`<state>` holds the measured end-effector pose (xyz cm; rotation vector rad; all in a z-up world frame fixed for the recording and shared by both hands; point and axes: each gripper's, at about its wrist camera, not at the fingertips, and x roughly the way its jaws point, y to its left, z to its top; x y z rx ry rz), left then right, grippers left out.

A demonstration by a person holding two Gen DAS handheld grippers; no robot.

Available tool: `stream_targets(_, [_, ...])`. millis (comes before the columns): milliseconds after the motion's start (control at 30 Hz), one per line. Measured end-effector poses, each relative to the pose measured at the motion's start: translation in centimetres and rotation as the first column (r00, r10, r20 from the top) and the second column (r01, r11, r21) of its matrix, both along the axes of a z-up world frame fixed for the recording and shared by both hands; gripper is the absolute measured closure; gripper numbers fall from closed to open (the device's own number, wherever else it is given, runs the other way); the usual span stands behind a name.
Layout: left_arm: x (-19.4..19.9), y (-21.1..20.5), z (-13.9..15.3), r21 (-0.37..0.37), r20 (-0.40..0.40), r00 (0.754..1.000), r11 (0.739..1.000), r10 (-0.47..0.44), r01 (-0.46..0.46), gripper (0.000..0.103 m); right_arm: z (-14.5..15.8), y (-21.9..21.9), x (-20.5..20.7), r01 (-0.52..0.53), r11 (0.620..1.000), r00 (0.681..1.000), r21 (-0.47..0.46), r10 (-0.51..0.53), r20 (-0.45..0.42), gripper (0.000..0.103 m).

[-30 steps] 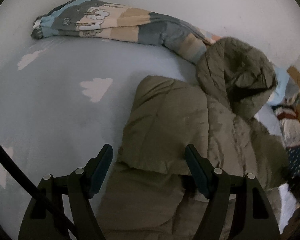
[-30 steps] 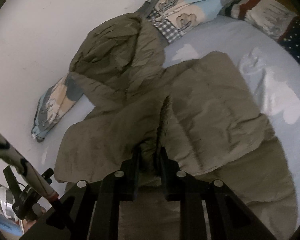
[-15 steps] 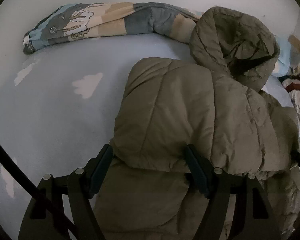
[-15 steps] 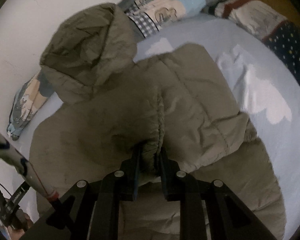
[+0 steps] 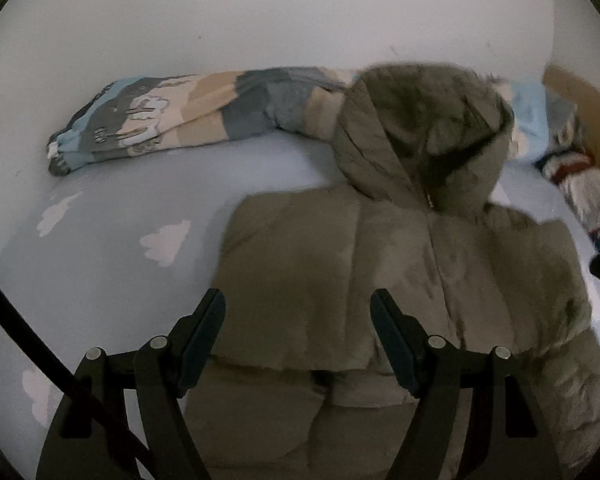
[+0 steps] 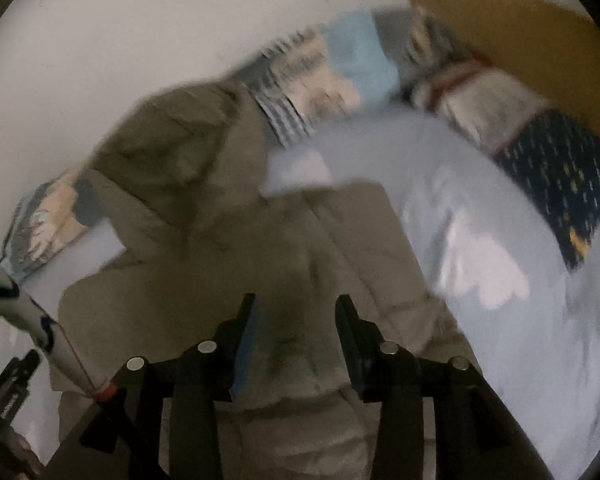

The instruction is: Fold large clothes

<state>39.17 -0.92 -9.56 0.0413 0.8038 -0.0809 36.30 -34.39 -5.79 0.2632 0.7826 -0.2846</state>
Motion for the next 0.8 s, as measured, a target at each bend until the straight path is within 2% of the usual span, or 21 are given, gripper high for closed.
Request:
stream_targets(133, [0.8, -1.7, -2.5, 0.061, -0.057, 0.998, 0.998, -0.021, 0.025, 0.029, -1.7, 2.0, 1.3, -0.114, 0.993, 0.993, -0.004, 0.114, -0.042, 0.056])
stream_targets(267, [1.1, -1.8, -3.6, 0.062, -0.096, 0.995, 0.998, -0.018, 0.024, 0.028, -4.6, 2.0, 2.4, -0.139, 0.990, 0.981, 0.034, 0.142, -0.130, 0.056])
stream_targets(467, [1.2, -2.0, -5.0, 0.088, -0.139, 0.990, 0.996, -0.018, 0.031, 0.026, -6.8, 2.4, 2.9, -0.157, 0.988, 0.967, 0.006, 0.155, -0.200, 0.056])
stream_targets(667, [1.0, -2.4, -5.3, 0.108, -0.133, 0.991, 0.994, -0.011, 0.025, 0.026, -8.4, 2.2, 3.4, -0.171, 0.985, 0.958, 0.007, 0.168, -0.232, 0.055])
stream_targets(800, [0.4, -2.7, -4.7, 0.137, -0.096, 0.995, 0.990, -0.005, 0.018, 0.026, -8.4, 2.4, 3.4, -0.177, 0.984, 0.956, -0.002, 0.172, -0.237, 0.055])
